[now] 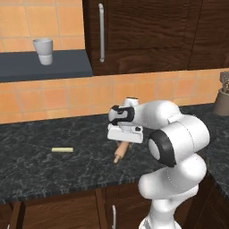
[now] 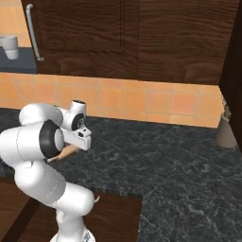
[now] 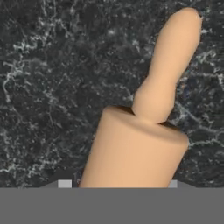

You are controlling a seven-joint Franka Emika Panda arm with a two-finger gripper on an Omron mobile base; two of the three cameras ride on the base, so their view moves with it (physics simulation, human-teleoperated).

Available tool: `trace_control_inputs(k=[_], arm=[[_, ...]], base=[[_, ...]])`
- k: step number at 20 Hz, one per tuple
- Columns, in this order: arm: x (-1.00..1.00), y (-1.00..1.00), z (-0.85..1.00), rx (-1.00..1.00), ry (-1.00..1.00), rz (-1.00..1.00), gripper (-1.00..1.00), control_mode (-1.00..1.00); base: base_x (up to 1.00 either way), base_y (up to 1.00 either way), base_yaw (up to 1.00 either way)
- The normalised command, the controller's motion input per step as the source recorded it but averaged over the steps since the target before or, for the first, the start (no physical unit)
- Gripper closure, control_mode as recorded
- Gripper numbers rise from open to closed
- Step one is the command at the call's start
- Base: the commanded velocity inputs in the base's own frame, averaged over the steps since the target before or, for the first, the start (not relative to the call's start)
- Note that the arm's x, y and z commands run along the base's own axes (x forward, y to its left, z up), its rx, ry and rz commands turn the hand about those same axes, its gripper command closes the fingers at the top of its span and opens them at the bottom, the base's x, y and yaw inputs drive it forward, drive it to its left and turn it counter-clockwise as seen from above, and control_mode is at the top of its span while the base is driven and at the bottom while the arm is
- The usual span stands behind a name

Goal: Pick the rolling pin from the drawer and place it on the counter.

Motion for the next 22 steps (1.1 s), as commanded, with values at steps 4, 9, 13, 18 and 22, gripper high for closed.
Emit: trace_control_inputs(k=[4,9,13,18,22], arm=[[0.81,-0.03,-0.39,-0.04,-0.01,0.05,1.0,-1.0],[0.48,0.0,-0.59,-0.11,-0.08,0.03,1.0,-1.0],[0.27,0.0,-0.21,-0.03,-0.02,0.01,-1.0,-1.0],[0.0,0.0,0.0,0.0,0.0,0.0,-1.0,-1.0],[-0.09,0.0,0.34,0.0,-0.12,0.0,-1.0,-1.0]], base=[[0.0,0.0,0.0],[0.0,0.0,0.0],[0.0,0.0,0.0],[0.0,0.0,0.0],[0.0,0.0,0.0]])
